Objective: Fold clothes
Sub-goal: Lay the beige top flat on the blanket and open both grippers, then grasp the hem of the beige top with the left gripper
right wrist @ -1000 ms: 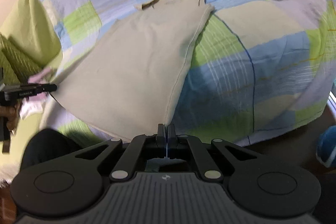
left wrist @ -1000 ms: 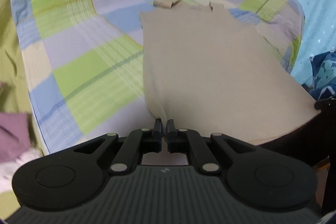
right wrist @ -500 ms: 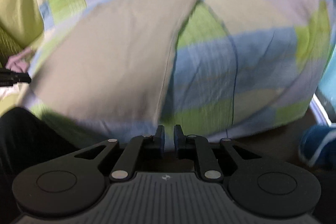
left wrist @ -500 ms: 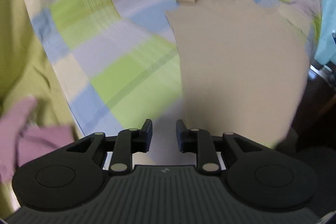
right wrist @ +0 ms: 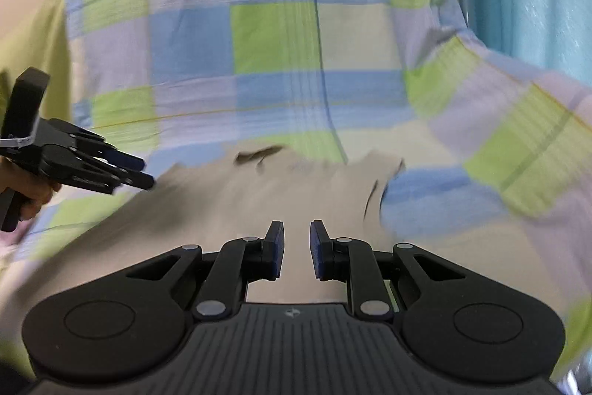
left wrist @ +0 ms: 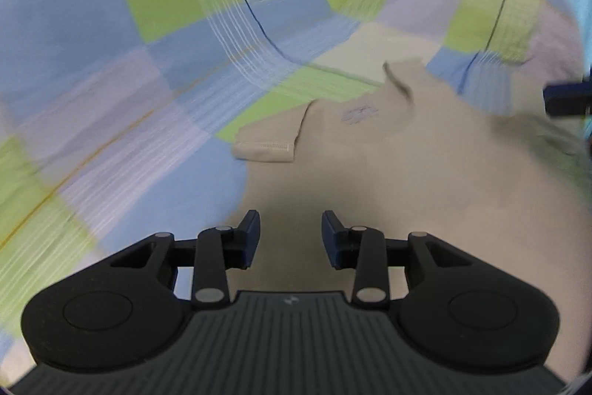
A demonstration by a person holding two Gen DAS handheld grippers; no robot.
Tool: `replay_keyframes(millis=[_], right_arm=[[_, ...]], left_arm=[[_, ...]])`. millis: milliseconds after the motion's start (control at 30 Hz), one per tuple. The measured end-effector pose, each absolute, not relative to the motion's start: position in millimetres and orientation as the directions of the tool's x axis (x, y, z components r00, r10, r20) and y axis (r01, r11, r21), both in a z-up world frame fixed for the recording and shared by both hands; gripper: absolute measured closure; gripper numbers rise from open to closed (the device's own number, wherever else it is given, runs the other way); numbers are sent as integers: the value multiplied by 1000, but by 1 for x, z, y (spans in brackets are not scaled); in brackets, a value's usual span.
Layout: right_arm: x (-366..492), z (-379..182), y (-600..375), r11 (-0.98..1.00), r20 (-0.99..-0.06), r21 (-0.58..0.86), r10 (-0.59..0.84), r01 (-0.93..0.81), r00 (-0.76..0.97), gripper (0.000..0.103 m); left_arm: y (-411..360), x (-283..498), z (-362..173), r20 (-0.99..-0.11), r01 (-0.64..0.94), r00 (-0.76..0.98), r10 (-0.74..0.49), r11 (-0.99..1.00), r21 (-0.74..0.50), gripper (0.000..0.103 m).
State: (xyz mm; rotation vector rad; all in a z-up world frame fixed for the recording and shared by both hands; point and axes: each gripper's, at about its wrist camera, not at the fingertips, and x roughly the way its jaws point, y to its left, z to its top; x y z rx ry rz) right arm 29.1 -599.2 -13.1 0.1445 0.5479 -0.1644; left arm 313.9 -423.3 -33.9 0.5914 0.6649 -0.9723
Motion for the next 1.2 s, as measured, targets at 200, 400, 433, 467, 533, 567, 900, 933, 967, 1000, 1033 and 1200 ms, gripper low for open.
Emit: replay_keyframes(millis=[200, 400, 433, 467, 533, 567, 900, 933, 967, 1000, 1033, 1200], right_arm=[[97, -40, -635, 973, -503, 79, -148, 216, 851, 70], [130, -63, -663, 971, -561, 111, -115, 212, 820, 69], [134, -65, -666, 972, -570, 121, -98, 201, 816, 69], [138, -68, -671, 972, -579, 140, -75, 190, 812, 69], [147, -74, -681, 967, -604, 189, -20, 168, 797, 69], [153, -78, -687, 962, -621, 224, 15, 159, 784, 69], [119, -55, -724, 925, -575, 210, -145, 317, 805, 67], [101, -48, -718, 922, -563, 221, -145, 317, 814, 62], [84, -42, -711, 919, -549, 237, -140, 315, 824, 60], [65, -35, -701, 918, -537, 253, -129, 305, 834, 57], [47, -30, -689, 921, -529, 260, -116, 291, 841, 54], [-36, -31, -610, 962, -534, 202, -50, 184, 844, 49]], left_arm=[[-489, 364, -59, -741, 903, 352, -572, 415, 109, 72], [-513, 383, -38, -568, 828, 496, -657, 555, 80, 71], [-509, 377, -38, -565, 834, 497, -658, 542, 103, 69], [-505, 371, -42, -577, 840, 494, -650, 528, 124, 69], [-496, 360, -50, -608, 848, 490, -624, 501, 169, 68], [-492, 358, -53, -628, 854, 484, -610, 485, 188, 68], [-413, 304, -45, -690, 854, 468, -552, 482, 194, 58], [-401, 294, -43, -696, 857, 464, -549, 478, 194, 56], [-386, 281, -41, -700, 860, 460, -547, 470, 198, 56], [-372, 267, -39, -704, 864, 456, -545, 462, 202, 54], [-357, 254, -37, -708, 867, 452, -543, 453, 206, 49], [-285, 199, -31, -704, 886, 447, -551, 382, 263, 43]])
